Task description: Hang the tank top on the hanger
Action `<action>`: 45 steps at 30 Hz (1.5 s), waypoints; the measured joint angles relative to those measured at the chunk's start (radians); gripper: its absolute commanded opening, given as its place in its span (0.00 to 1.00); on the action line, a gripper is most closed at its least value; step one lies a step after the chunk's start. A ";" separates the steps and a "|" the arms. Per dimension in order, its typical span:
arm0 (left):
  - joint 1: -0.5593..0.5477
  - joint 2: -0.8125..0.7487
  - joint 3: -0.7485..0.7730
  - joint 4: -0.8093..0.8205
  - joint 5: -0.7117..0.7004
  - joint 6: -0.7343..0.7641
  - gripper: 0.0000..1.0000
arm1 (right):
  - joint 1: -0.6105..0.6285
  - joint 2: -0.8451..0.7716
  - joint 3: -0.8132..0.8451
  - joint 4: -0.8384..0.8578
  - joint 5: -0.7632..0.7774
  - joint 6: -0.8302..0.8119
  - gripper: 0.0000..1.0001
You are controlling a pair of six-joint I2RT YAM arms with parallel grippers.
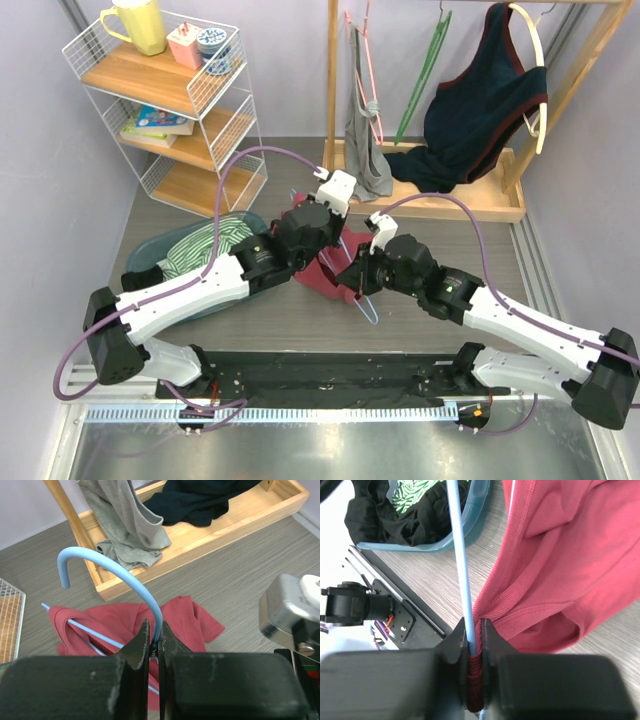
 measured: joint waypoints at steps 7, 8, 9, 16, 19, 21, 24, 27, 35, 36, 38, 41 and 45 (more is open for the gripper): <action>0.006 -0.007 0.000 -0.039 0.001 0.016 0.00 | 0.010 0.040 -0.006 0.041 0.002 -0.002 0.01; 0.006 -0.010 -0.002 -0.041 0.002 0.016 0.15 | 0.013 0.038 -0.018 0.062 0.007 -0.003 0.01; 0.007 -0.013 -0.002 -0.045 0.005 0.015 0.28 | 0.014 0.033 -0.027 0.076 0.010 -0.005 0.01; 0.002 -0.066 -0.001 -0.088 0.055 -0.019 1.00 | 0.014 -0.057 -0.160 0.137 0.099 -0.008 0.01; 0.002 -0.089 0.005 -0.117 0.066 -0.038 1.00 | 0.013 -0.120 -0.188 0.131 0.145 -0.009 0.01; 0.002 -0.101 0.014 -0.145 0.072 -0.040 1.00 | 0.013 -0.161 -0.190 0.126 0.172 -0.011 0.01; 0.002 -0.123 0.023 -0.185 0.076 -0.035 1.00 | 0.013 -0.232 -0.192 0.121 0.220 -0.016 0.01; 0.002 -0.143 0.023 -0.212 0.069 -0.011 1.00 | 0.013 -0.303 -0.211 0.119 0.262 -0.021 0.01; 0.014 -0.193 0.006 -0.236 -0.066 0.067 1.00 | 0.013 -0.444 -0.232 0.042 0.377 -0.029 0.01; 0.021 -0.200 -0.004 -0.233 -0.087 0.069 1.00 | 0.013 -0.455 -0.230 0.021 0.393 -0.031 0.01; 0.051 -0.210 -0.021 -0.232 -0.109 0.069 1.00 | 0.013 -0.472 -0.224 -0.018 0.422 -0.032 0.01; 0.141 -0.209 -0.032 -0.236 -0.085 0.034 1.00 | 0.013 -0.487 -0.191 -0.100 0.474 -0.035 0.01; 0.275 -0.209 -0.041 -0.237 -0.004 -0.041 1.00 | 0.013 -0.506 -0.129 -0.181 0.537 -0.048 0.01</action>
